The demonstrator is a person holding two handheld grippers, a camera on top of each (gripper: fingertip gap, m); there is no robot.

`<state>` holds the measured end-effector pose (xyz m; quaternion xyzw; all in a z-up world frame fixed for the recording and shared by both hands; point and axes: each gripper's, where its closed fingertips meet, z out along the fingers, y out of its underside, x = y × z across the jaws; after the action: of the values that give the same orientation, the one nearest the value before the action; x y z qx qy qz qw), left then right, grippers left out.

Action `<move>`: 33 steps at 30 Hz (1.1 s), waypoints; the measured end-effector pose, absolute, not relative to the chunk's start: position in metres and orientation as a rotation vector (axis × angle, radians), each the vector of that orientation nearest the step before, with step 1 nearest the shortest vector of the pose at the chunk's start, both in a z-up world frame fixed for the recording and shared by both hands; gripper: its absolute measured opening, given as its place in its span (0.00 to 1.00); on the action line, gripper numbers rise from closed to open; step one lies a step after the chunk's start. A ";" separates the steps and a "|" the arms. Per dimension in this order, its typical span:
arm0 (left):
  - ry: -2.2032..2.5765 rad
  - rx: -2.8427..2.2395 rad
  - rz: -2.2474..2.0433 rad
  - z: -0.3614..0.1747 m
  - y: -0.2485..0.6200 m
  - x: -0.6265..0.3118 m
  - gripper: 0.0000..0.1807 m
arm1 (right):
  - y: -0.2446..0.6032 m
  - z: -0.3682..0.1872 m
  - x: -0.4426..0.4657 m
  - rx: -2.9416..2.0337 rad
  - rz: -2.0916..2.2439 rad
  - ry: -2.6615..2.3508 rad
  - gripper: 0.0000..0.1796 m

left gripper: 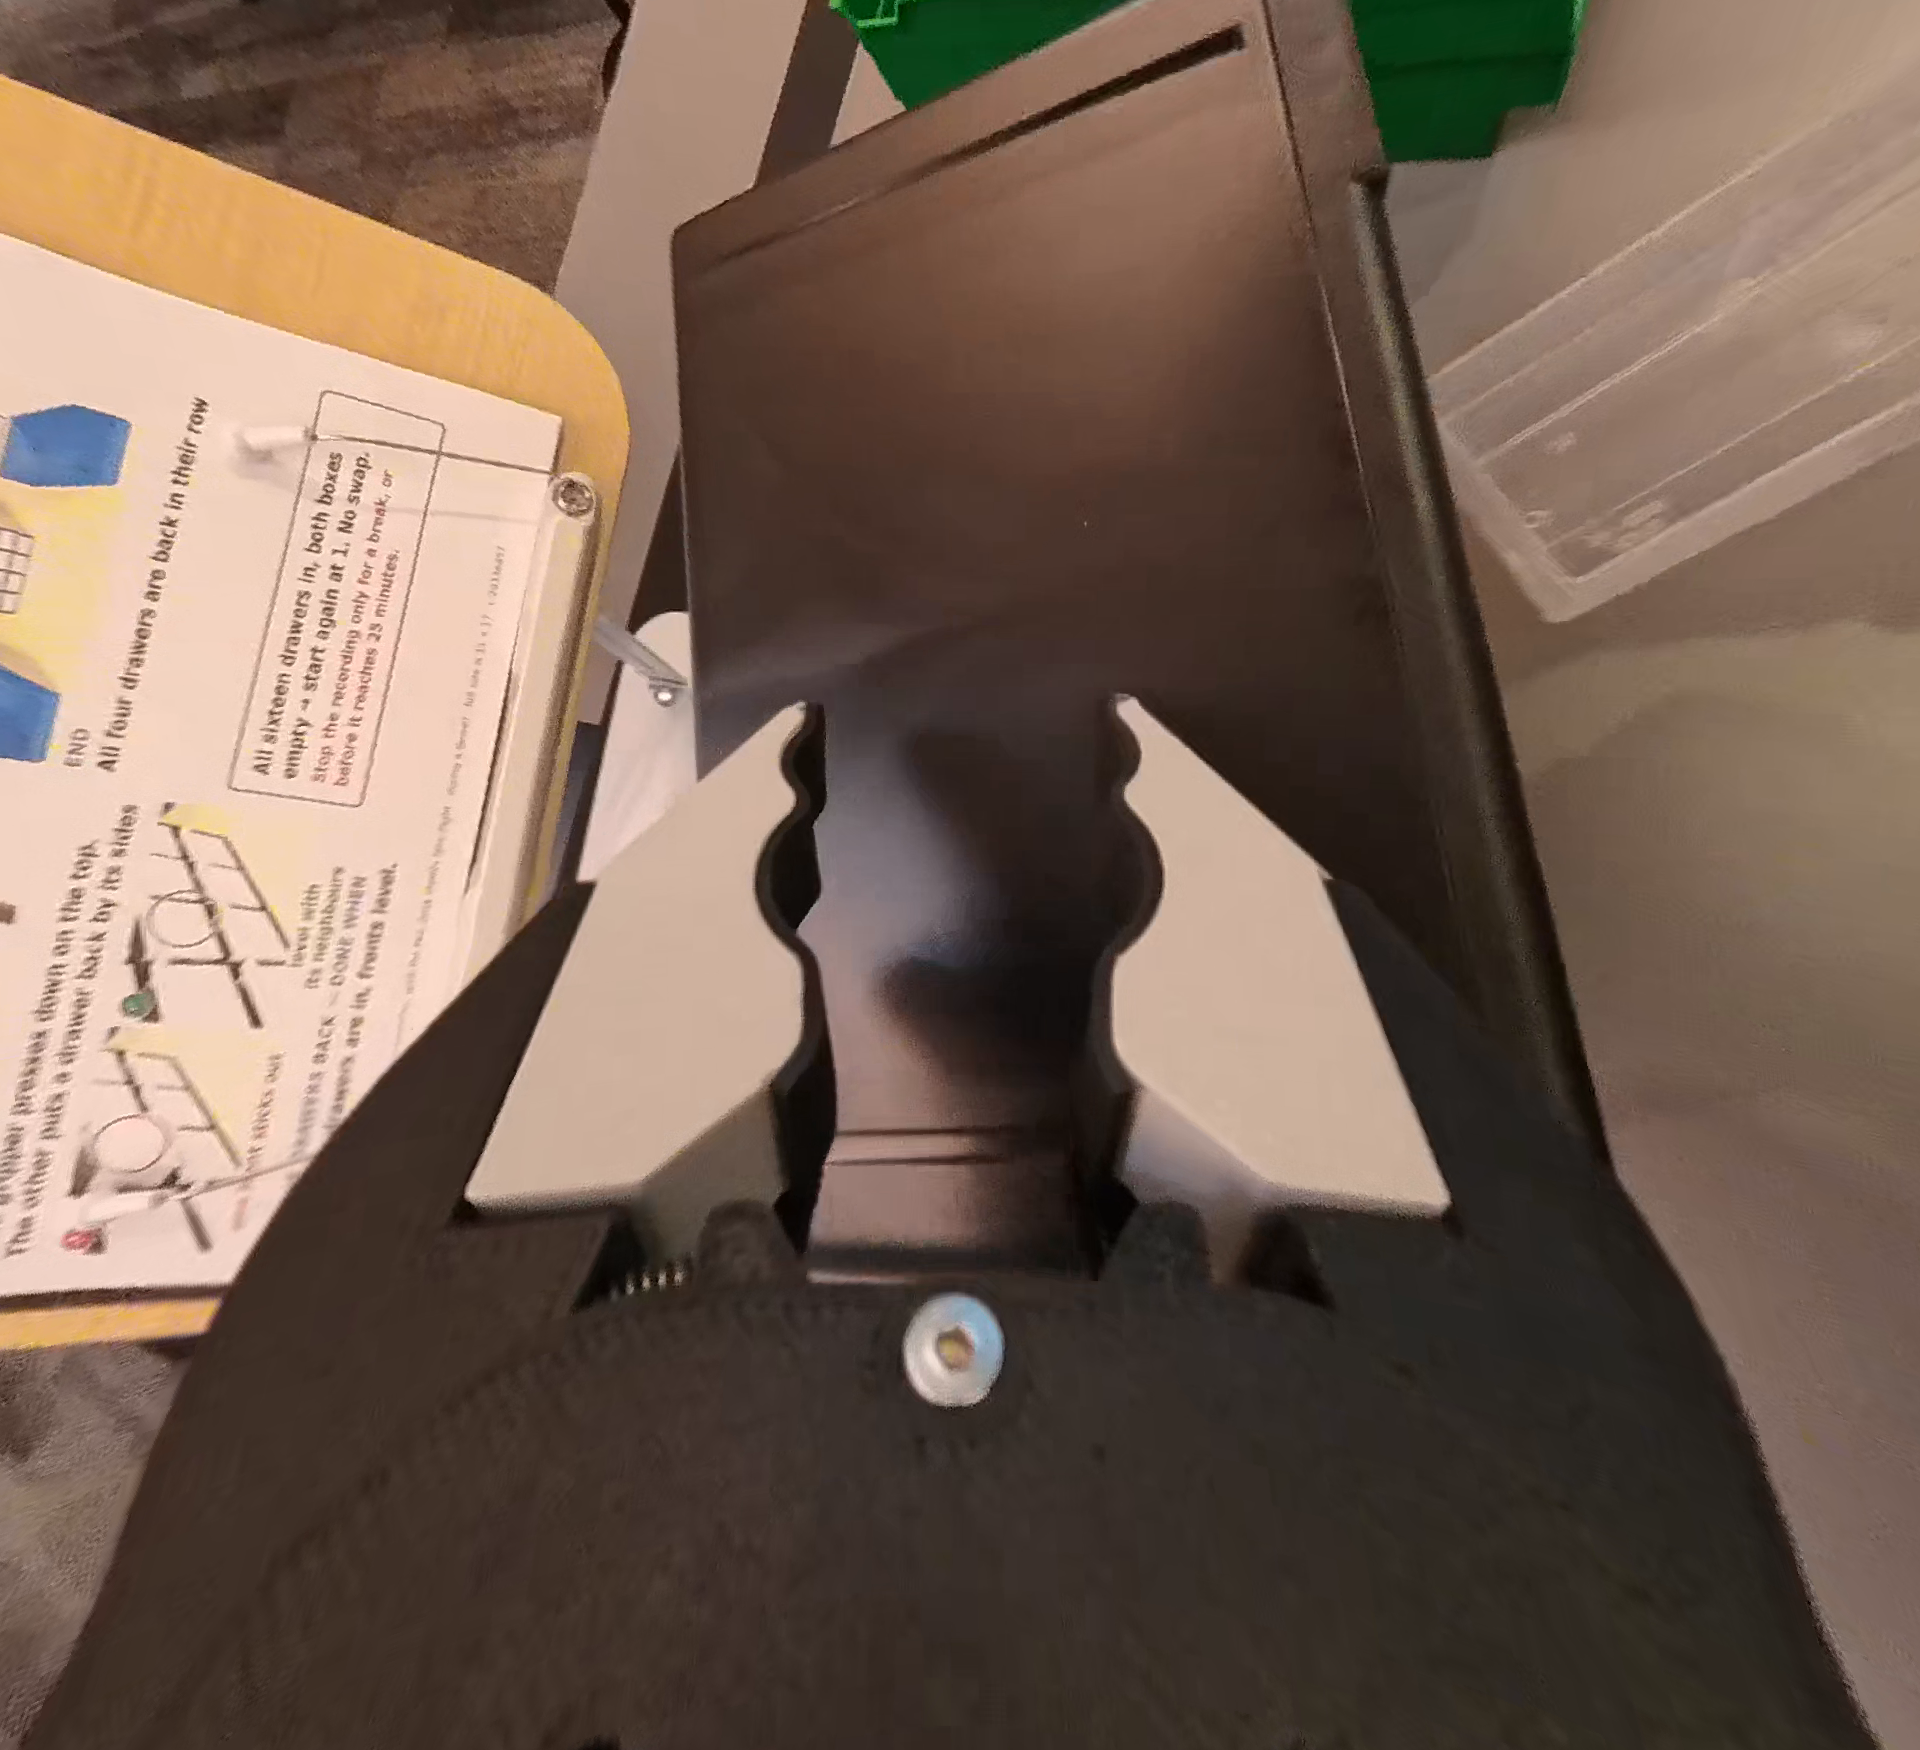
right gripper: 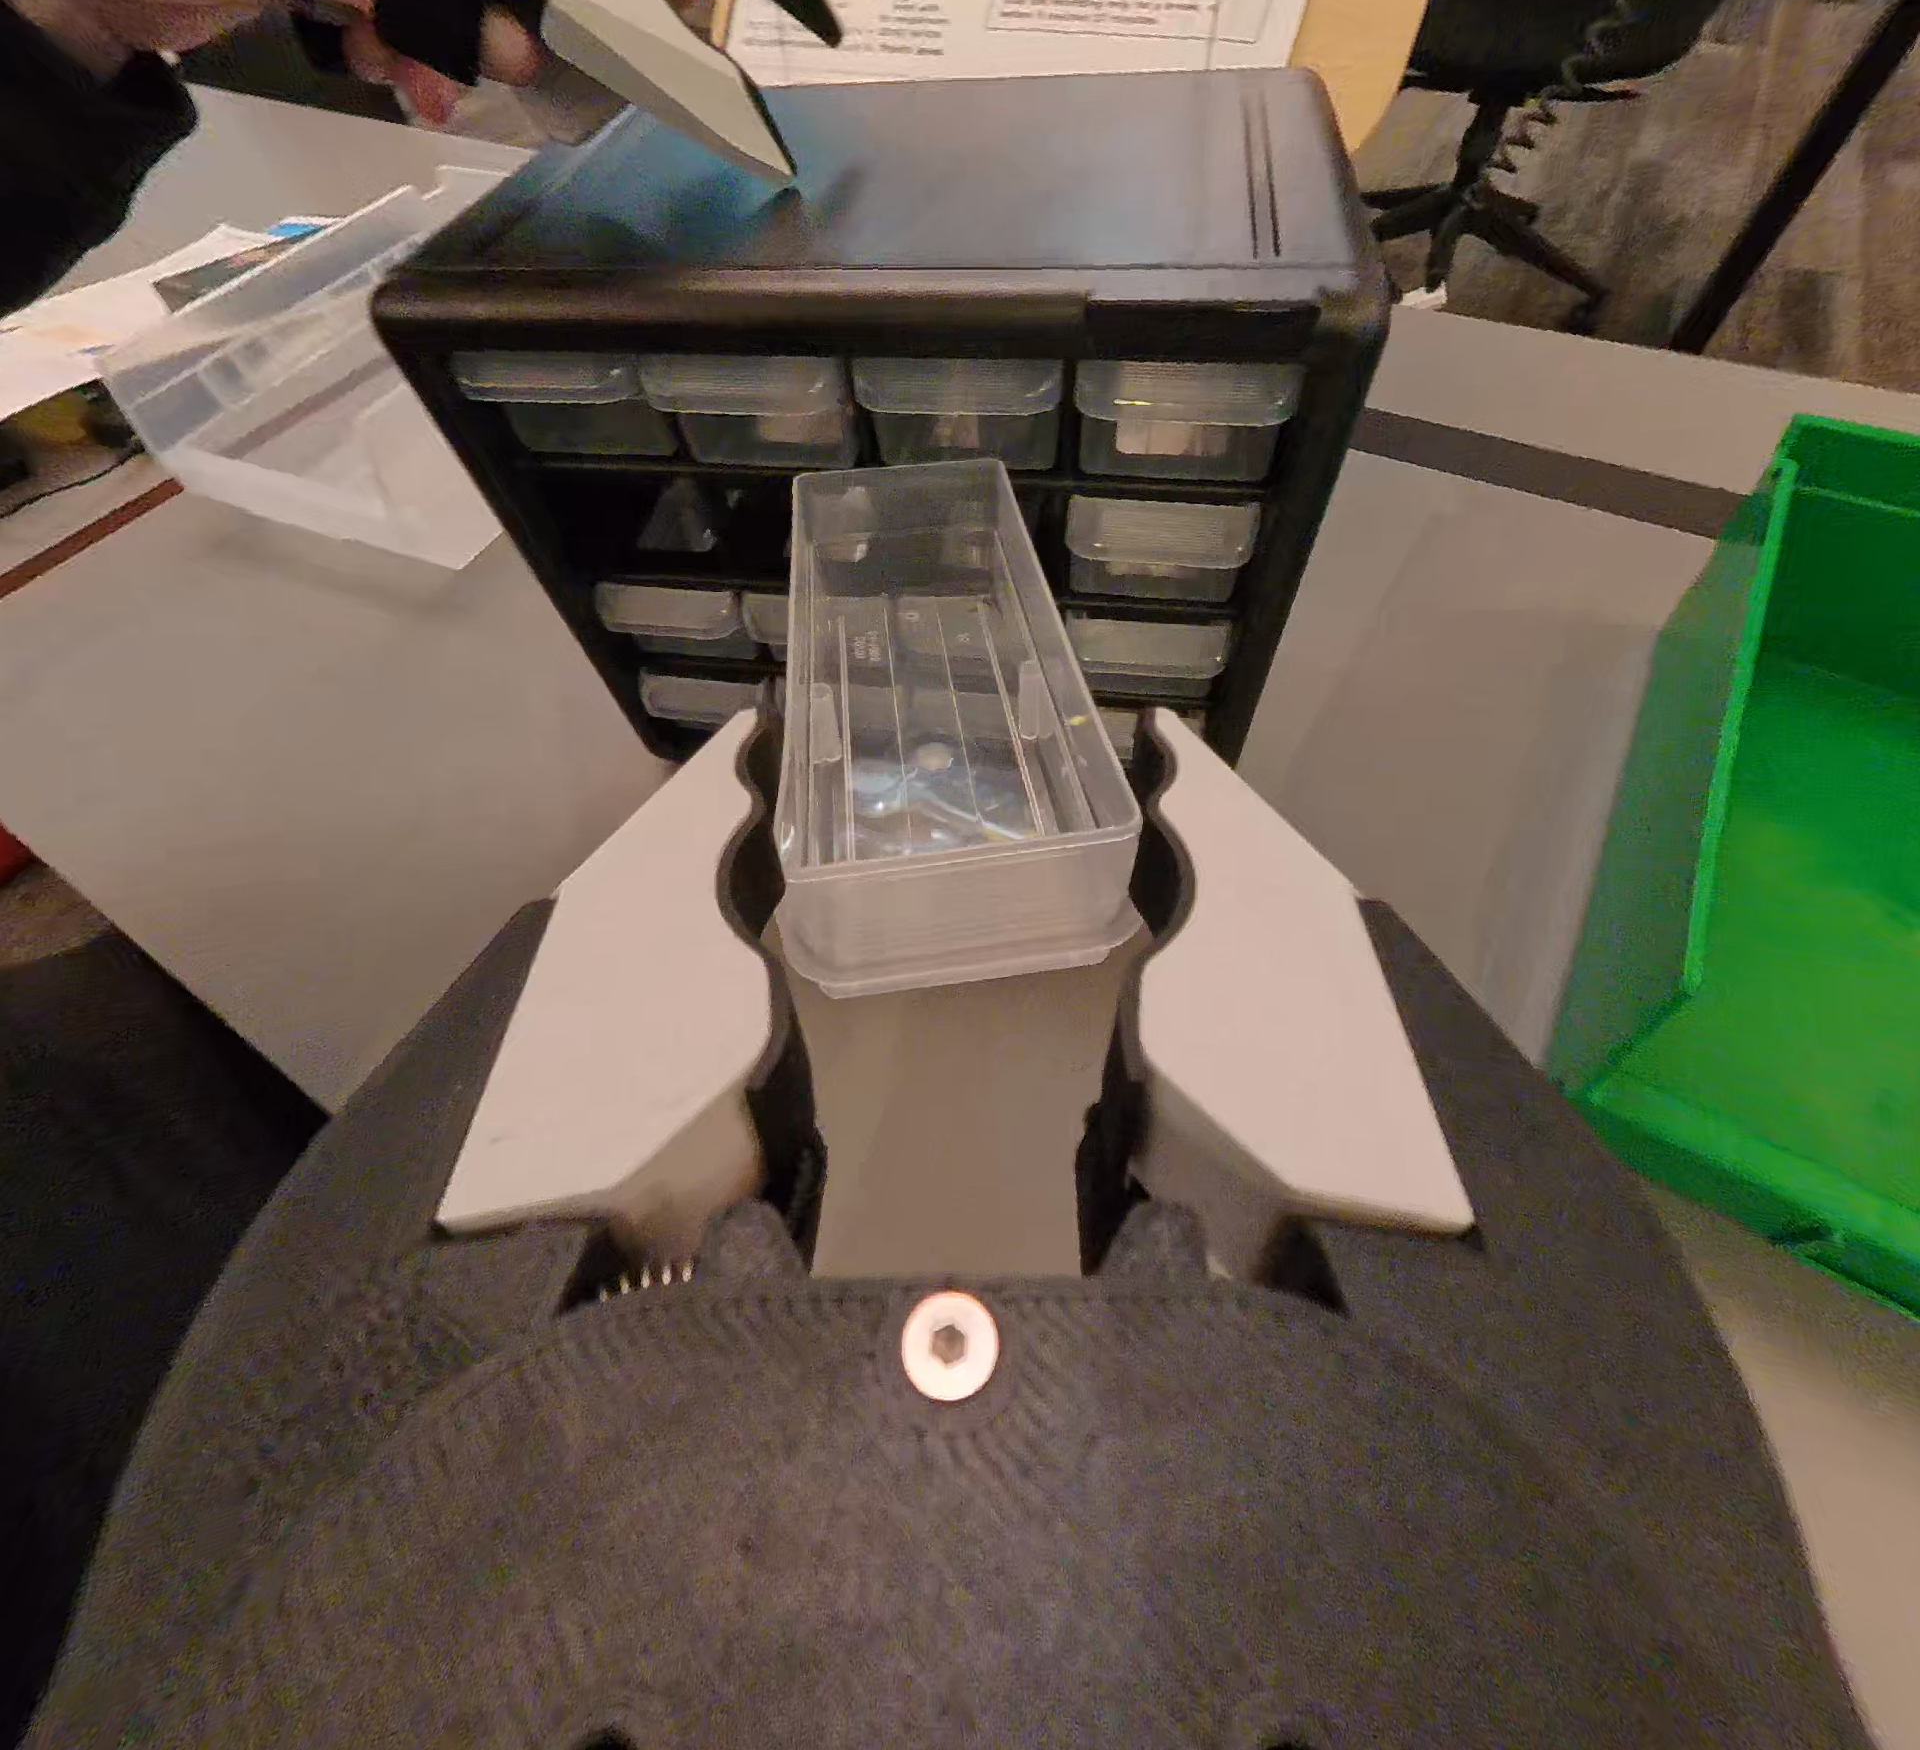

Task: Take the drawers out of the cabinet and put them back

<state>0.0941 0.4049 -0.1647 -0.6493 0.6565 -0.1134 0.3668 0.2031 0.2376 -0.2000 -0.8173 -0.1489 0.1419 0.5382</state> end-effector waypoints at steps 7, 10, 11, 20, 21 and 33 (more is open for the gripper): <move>1.692 -1.678 -0.316 -0.167 0.404 0.097 0.26 | 0.252 -0.225 0.201 -2.021 0.331 -0.295 0.37; 1.697 -1.684 -0.321 -0.168 0.403 0.098 0.23 | 0.260 -0.229 0.206 -2.023 0.300 -0.261 0.37; 1.696 -1.687 -0.323 -0.168 0.403 0.098 0.22 | 0.262 -0.228 0.205 -2.007 0.306 -0.250 0.37; 1.672 -1.769 -0.536 -0.174 0.396 0.102 0.14 | 0.272 -0.224 0.198 -1.852 0.273 -0.156 0.37; 1.666 -1.773 -0.567 -0.174 0.396 0.102 0.13 | 0.273 -0.225 0.197 -1.842 0.271 -0.149 0.37; 1.674 -1.763 -0.586 -0.175 0.394 0.103 0.11 | 0.292 -0.257 0.180 -1.957 0.257 -0.148 0.36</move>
<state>0.1027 0.3936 -0.1751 -0.6692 0.6353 -0.2225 0.3149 0.1803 0.2917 -0.2571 -0.8264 -0.0625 0.1085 0.5490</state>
